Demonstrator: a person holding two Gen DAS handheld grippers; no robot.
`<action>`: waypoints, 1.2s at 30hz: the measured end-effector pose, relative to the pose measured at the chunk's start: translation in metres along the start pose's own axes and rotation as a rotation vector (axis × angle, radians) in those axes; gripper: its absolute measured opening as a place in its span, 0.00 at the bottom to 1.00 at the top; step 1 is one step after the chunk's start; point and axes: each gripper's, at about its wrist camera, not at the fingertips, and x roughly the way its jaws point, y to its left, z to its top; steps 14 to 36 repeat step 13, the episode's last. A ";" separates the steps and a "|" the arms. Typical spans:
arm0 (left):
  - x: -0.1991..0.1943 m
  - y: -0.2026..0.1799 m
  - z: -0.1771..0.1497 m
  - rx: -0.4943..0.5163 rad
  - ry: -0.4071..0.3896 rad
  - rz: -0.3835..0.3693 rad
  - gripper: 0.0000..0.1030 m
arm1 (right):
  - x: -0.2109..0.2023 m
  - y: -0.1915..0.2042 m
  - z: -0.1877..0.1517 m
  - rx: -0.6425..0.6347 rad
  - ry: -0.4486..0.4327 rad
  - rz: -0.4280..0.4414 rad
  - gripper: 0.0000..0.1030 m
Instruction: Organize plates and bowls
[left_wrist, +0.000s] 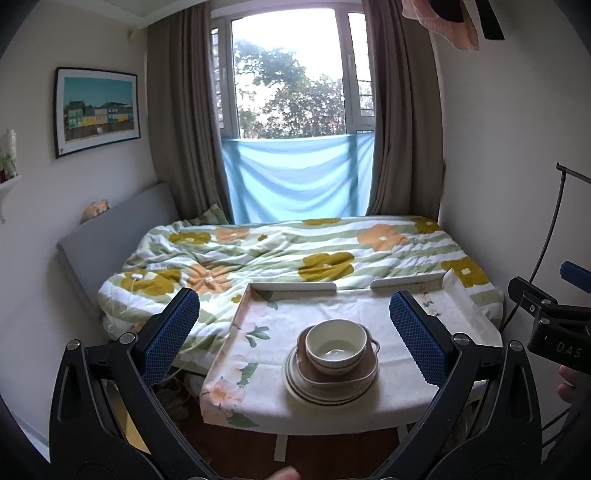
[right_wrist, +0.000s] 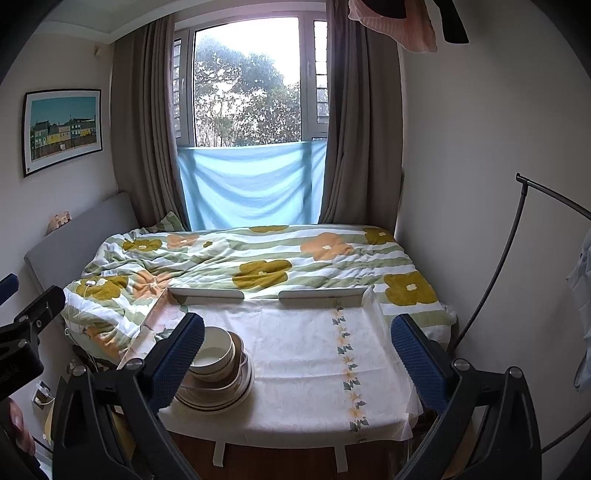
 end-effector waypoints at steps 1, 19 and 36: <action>0.000 0.000 0.000 0.002 -0.003 0.007 0.99 | 0.000 0.001 -0.001 -0.001 0.003 0.001 0.98; -0.001 0.006 -0.003 -0.006 -0.037 0.013 0.99 | 0.009 0.006 0.000 -0.002 0.018 0.012 0.98; -0.001 0.006 -0.003 -0.006 -0.037 0.013 0.99 | 0.009 0.006 0.000 -0.002 0.018 0.012 0.98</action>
